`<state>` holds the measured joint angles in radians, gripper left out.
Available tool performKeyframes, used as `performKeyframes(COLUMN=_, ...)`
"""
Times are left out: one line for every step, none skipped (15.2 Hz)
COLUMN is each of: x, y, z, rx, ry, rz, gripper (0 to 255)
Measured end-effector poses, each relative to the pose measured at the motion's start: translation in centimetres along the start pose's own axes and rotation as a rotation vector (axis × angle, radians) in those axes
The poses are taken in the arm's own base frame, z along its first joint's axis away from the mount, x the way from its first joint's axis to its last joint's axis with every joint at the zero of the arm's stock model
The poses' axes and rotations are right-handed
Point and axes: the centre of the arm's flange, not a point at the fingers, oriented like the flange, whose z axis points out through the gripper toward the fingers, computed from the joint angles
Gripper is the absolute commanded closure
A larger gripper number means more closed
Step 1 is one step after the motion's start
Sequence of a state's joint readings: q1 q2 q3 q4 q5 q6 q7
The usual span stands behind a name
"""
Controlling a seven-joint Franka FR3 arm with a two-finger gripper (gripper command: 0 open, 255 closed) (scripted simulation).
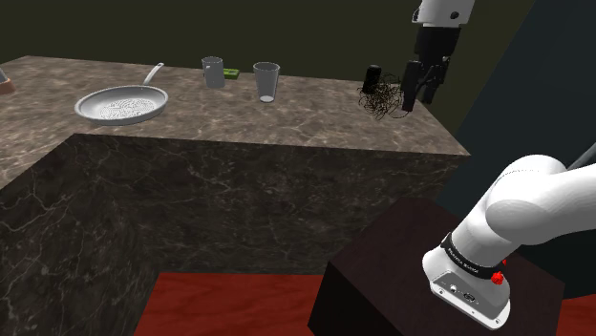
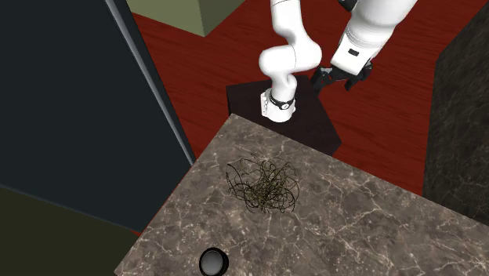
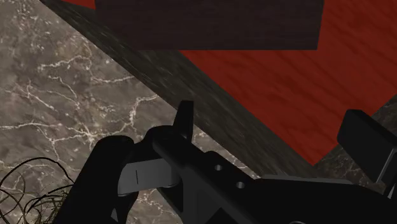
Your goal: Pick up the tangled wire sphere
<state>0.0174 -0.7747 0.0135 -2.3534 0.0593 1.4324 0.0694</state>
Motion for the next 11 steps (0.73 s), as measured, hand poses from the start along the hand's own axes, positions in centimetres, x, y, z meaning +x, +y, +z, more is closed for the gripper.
performKeyframes(x=0.0, y=0.0, z=0.0, rx=0.000, ry=0.000, rz=0.000, gripper=0)
performKeyframes(x=0.2, y=0.7, z=-0.2, rx=0.009, ry=0.001, rz=-0.001, gripper=0)
performKeyframes(x=0.6, y=1.8, z=-0.3, rx=0.024, ry=0.003, rz=-0.003, gripper=0)
performKeyframes(x=1.1, y=2.9, z=-0.3, rx=0.041, ry=0.004, rz=-0.006, gripper=0)
performKeyframes(x=1.6, y=4.3, z=-0.3, rx=0.059, ry=0.006, rz=-0.008, gripper=0)
performKeyframes(x=2.2, y=6.0, z=-0.4, rx=0.078, ry=0.008, rz=-0.011, gripper=0)
performKeyframes(x=2.7, y=7.7, z=-0.6, rx=0.097, ry=0.011, rz=-0.014, gripper=0)
performKeyframes(x=3.1, y=9.2, z=-0.6, rx=0.116, ry=0.013, rz=-0.017, gripper=0)
performKeyframes(x=3.6, y=10.5, z=-0.7, rx=0.136, ry=0.015, rz=-0.021, gripper=0)
performKeyframes(x=3.8, y=12.0, z=-0.6, rx=0.156, ry=0.017, rz=-0.024, gripper=0)
performKeyframes(x=4.5, y=13.6, z=-0.7, rx=0.175, ry=0.020, rz=-0.027, gripper=0)
